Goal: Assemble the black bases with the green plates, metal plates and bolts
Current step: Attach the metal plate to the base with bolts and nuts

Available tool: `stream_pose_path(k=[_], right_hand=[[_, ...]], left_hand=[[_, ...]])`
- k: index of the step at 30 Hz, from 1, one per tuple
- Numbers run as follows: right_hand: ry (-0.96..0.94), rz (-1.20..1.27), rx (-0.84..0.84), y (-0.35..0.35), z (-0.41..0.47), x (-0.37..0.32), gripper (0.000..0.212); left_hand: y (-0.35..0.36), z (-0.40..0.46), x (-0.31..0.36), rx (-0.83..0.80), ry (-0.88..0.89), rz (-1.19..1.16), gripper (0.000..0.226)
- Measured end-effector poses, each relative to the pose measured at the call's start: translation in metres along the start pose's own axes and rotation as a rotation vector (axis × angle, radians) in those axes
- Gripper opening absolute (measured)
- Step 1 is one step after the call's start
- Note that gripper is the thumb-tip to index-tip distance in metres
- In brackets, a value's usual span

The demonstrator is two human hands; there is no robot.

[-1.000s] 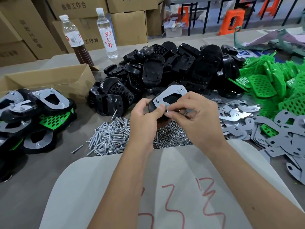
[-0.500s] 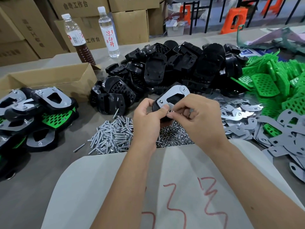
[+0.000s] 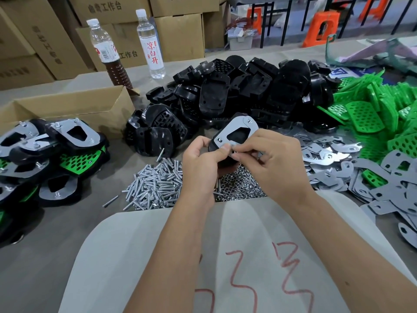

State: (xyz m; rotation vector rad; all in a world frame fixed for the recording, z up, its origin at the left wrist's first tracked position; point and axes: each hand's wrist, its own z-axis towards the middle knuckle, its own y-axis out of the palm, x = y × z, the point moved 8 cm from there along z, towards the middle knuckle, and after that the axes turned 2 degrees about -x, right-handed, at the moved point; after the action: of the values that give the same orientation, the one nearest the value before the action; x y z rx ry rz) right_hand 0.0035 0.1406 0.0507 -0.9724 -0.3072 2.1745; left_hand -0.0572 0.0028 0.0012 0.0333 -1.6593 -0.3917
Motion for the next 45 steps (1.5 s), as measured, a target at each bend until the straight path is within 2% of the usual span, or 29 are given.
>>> stream_pose_path(k=[7, 13, 20, 27, 32, 34, 39, 45], right_hand=[[-0.029, 0.026, -0.106, 0.004, 0.001, 0.000, 0.008], [0.006, 0.007, -0.057, 0.001, 0.002, 0.001, 0.004], [0.057, -0.009, -0.007, -0.001, 0.001, 0.000, 0.009], [-0.014, -0.057, -0.023, -0.001, 0.002, -0.010, 0.008], [0.240, 0.260, 0.046, -0.002, -0.003, 0.006, 0.014], [0.292, 0.291, 0.038, 0.001, -0.005, 0.010, 0.012], [0.266, 0.227, -0.037, 0.007, -0.003, 0.006, 0.010], [0.261, 0.199, -0.032, 0.008, -0.002, 0.005, 0.012]], left_hand=[[0.000, 0.002, -0.002, -0.016, -0.025, -0.004, 0.019], [-0.002, 0.002, -0.003, -0.050, -0.060, -0.012, 0.023], [-0.001, 0.002, -0.005, -0.017, -0.052, -0.009, 0.015], [-0.002, 0.003, -0.006, 0.021, -0.051, -0.043, 0.021], [-0.003, 0.004, -0.007, 0.035, -0.057, -0.038, 0.017], [-0.003, 0.004, -0.007, 0.035, -0.054, -0.030, 0.019], [-0.003, 0.004, -0.007, 0.027, -0.045, -0.007, 0.023], [-0.003, 0.004, -0.006, 0.018, -0.044, -0.025, 0.020]])
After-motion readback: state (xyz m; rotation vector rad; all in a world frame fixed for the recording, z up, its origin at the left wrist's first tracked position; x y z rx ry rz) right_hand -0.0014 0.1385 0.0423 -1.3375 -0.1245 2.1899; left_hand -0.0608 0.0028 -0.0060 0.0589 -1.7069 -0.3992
